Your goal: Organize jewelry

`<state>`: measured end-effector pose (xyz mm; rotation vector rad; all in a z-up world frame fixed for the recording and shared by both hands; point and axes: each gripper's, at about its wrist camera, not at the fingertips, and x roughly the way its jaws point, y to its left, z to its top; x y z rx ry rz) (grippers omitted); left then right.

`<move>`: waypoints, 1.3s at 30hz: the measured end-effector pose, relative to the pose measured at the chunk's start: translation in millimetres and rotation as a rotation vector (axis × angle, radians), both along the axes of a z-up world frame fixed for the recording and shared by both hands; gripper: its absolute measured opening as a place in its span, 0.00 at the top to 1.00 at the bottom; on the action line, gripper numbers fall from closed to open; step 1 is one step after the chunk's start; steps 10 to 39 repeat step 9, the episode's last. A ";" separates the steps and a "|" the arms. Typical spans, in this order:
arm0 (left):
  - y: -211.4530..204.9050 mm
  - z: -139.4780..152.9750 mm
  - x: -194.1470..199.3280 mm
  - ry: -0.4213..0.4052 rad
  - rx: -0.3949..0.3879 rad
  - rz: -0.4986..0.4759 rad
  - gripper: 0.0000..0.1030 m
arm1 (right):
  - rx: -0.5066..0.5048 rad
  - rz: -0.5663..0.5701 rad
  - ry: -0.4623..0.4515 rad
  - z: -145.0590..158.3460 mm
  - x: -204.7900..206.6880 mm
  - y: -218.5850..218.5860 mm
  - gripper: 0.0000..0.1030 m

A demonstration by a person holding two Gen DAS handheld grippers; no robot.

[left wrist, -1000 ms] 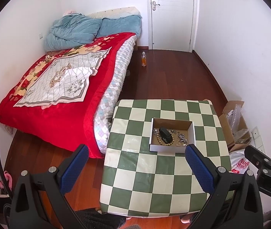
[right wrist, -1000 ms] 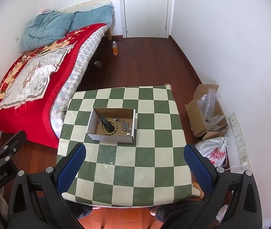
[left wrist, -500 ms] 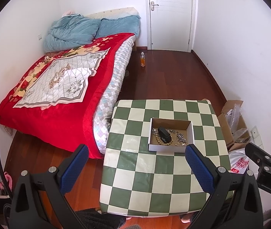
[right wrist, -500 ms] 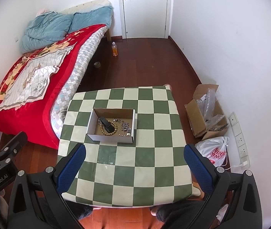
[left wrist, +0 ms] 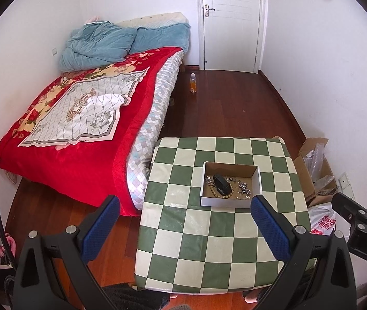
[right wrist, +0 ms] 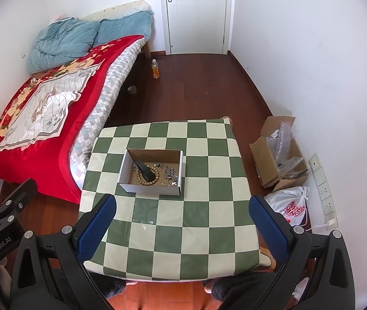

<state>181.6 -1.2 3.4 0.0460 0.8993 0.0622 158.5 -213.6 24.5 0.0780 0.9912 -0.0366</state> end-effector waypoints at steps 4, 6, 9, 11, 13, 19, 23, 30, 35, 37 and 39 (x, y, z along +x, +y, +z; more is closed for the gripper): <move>0.5 0.6 -1.6 -0.002 0.001 -0.001 0.00 | 0.000 0.000 -0.002 1.0 -0.2 -0.9 0.00; 0.7 1.0 -2.3 -0.003 0.005 -0.001 0.00 | -0.002 0.000 -0.001 0.8 0.0 -1.3 0.00; 0.9 1.3 -5.0 -0.008 -0.003 0.001 0.00 | 0.001 0.001 0.000 0.8 -0.3 -0.7 0.00; 0.9 1.3 -5.0 -0.008 -0.003 0.001 0.00 | 0.001 0.001 0.000 0.8 -0.3 -0.7 0.00; 0.9 1.3 -5.0 -0.008 -0.003 0.001 0.00 | 0.001 0.001 0.000 0.8 -0.3 -0.7 0.00; 0.9 1.3 -5.0 -0.008 -0.003 0.001 0.00 | 0.001 0.001 0.000 0.8 -0.3 -0.7 0.00; 0.9 1.3 -5.0 -0.008 -0.003 0.001 0.00 | 0.001 0.001 0.000 0.8 -0.3 -0.7 0.00; 0.9 1.3 -5.0 -0.008 -0.003 0.001 0.00 | 0.001 0.001 0.000 0.8 -0.3 -0.7 0.00; 0.9 1.3 -5.0 -0.008 -0.003 0.001 0.00 | 0.001 0.001 0.000 0.8 -0.3 -0.7 0.00; 0.9 1.3 -5.0 -0.008 -0.003 0.001 0.00 | 0.001 0.001 0.000 0.8 -0.3 -0.7 0.00; 0.9 1.3 -5.0 -0.008 -0.003 0.001 0.00 | 0.001 0.001 0.000 0.8 -0.3 -0.7 0.00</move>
